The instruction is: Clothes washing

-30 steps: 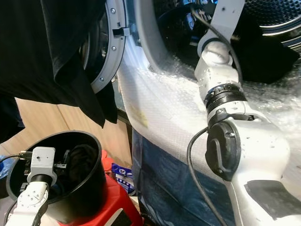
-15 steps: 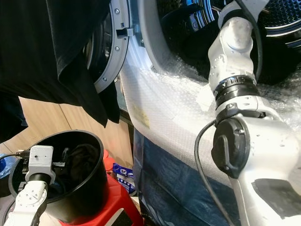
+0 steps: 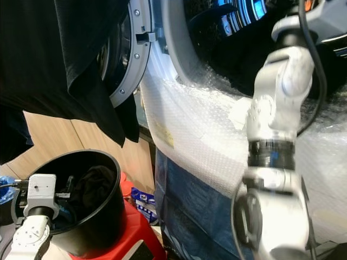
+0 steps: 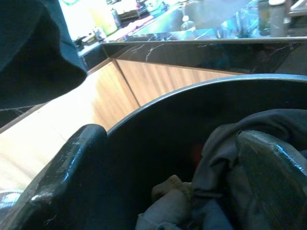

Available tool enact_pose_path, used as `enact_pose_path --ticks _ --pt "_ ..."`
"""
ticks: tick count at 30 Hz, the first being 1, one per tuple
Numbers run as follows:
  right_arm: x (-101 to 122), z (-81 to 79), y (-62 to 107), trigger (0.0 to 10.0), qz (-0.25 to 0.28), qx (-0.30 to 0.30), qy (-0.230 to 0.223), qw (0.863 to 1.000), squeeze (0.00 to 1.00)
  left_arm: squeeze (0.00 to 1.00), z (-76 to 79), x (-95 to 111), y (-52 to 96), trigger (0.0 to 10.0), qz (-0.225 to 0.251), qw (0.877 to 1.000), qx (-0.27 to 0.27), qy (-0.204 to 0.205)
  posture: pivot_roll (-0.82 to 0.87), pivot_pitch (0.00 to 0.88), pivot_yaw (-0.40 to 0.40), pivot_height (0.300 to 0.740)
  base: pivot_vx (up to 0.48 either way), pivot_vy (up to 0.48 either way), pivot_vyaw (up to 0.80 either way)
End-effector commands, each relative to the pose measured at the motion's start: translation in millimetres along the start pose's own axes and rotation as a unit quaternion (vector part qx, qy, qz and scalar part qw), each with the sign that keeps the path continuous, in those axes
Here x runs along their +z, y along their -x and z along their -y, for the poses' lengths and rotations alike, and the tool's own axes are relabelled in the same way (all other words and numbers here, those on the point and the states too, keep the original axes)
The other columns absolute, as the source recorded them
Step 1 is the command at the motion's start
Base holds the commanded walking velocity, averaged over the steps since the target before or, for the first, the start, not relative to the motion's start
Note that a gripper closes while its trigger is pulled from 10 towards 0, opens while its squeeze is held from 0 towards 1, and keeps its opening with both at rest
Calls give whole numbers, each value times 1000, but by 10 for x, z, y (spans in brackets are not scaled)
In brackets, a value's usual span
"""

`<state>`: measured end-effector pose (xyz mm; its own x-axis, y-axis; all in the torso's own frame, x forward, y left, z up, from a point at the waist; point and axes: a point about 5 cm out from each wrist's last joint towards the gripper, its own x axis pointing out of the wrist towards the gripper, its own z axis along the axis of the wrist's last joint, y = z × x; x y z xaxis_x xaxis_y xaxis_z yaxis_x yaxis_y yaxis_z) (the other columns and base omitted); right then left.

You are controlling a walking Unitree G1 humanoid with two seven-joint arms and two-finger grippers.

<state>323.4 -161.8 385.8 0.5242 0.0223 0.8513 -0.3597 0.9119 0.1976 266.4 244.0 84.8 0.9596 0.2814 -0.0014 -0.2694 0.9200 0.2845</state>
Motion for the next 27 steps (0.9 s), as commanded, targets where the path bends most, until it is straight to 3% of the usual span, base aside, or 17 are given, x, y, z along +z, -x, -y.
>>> enact_pose_path --ticks 1,4,7,9,10,11,13,15,17,18,19,24,25,26,27 --pt "152 -262 -6 10000 10 76 -42 996 0 0 -30 11 -10 10000 2 1000 5 -6 98 0 64 740 0 0 0" --pt "79 -426 159 10000 -28 164 -54 985 0 0 -49 17 -26 10000 3 1000 9 -6 84 0 68 740 0 0 0" --pt "65 -561 359 10000 -64 247 -86 963 0 0 -57 17 -22 10000 3 1000 11 -7 96 0 60 740 0 0 0" --pt "64 -590 414 10000 -75 268 -91 956 0 0 -59 17 -22 10000 3 1000 11 -7 97 0 57 740 0 0 0" --pt "63 -694 692 10000 -112 372 -110 915 0 0 -64 20 -17 10000 6 1000 12 -11 98 0 53 740 0 0 0" --pt "40 -712 841 10000 -143 413 -118 892 0 0 -69 20 -13 10000 7 1000 13 -13 100 0 53 740 0 0 0" --pt "-68 -703 1117 10000 -209 460 -125 854 0 0 -89 26 -12 10000 9 1000 21 -10 105 0 48 740 0 0 0" --pt "-164 -687 1307 10000 -252 484 -124 829 0 0 -100 32 -14 10000 11 1000 23 -9 110 0 46 740 0 0 0" --pt "-245 -666 1567 10000 -298 517 -138 791 0 0 -120 50 -17 10000 17 999 29 -9 113 0 43 740 0 0 0" --pt "-263 -656 1671 10000 -313 527 -154 775 0 0 -130 59 -20 10000 19 999 32 -9 118 0 42 740 0 0 0" --pt "-309 -623 1893 10000 -345 534 -195 747 0 0 -155 79 -28 10000 23 999 40 -11 128 0 40 740 0 0 0" --pt "-566 -475 2319 10000 -437 502 -215 715 0 0 -235 135 -35 10000 36 997 60 -13 127 0 40 740 0 0 0" --pt "-748 -322 2561 10000 -497 462 -198 707 0 0 -272 144 -32 10000 38 997 71 -9 135 0 39 740 0 0 0" --pt "-830 -250 2684 10000 -526 441 -194 701 0 0 -279 144 -34 10000 38 997 72 -9 136 0 38 740 0 0 0" --pt "-830 -250 2684 10000 -526 441 -194 701 0 0 -279 144 -34 10000 38 997 72 -9 136 0 38 740 0 0 0"
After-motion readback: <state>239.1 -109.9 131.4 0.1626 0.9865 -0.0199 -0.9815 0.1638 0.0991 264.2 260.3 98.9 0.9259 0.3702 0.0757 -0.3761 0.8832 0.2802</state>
